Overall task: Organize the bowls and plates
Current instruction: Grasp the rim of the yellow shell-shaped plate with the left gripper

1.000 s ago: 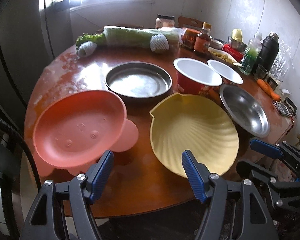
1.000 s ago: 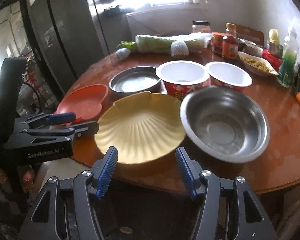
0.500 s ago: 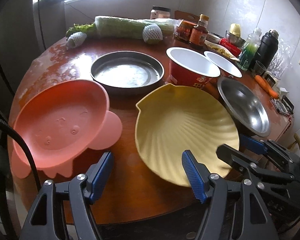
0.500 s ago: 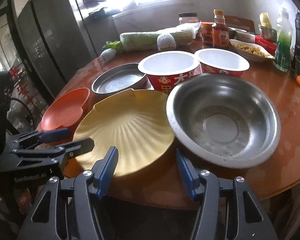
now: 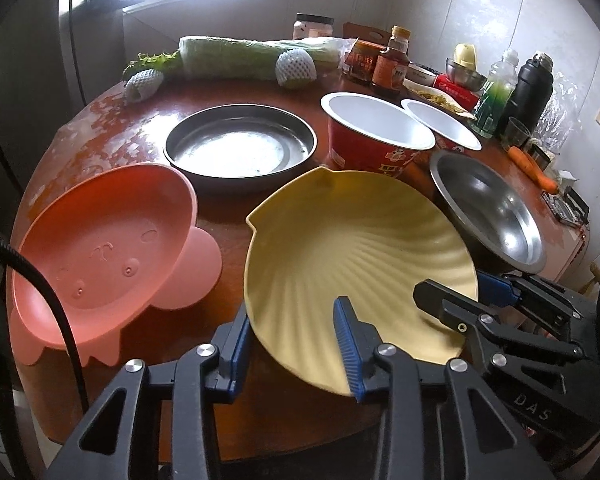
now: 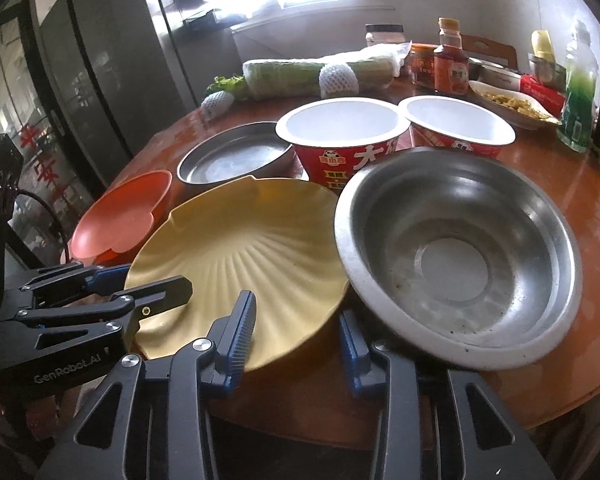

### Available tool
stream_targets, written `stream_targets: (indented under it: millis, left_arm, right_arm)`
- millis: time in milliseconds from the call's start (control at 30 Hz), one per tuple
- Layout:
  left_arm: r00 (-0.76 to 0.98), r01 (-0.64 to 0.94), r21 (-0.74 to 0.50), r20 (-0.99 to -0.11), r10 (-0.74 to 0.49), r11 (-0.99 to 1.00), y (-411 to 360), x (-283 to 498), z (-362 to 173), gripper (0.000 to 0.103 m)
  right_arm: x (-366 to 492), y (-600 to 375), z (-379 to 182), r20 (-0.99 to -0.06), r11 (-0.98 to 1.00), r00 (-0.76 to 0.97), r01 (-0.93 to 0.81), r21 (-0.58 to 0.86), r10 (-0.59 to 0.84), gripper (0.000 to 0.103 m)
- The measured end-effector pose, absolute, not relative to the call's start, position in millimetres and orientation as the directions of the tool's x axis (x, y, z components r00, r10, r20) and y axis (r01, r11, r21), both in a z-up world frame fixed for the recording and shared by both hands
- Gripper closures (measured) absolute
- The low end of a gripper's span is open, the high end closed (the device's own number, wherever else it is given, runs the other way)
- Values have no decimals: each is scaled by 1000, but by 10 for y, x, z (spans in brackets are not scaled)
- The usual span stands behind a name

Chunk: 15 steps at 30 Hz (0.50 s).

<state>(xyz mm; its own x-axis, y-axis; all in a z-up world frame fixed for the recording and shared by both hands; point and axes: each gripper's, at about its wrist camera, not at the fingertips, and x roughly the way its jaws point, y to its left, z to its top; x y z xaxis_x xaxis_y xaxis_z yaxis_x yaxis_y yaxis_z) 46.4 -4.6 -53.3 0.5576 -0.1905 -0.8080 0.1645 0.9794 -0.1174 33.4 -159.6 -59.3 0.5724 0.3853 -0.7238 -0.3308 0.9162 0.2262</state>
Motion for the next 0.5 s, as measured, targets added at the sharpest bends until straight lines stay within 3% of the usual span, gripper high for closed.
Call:
stream_targets:
  millis: [500]
  left_arm:
    - [620,125,-129,-764,-179,984,239,281,-227,64]
  right_arm:
    - [264,-1397,-336,-691,889,575,-389,239,438,63]
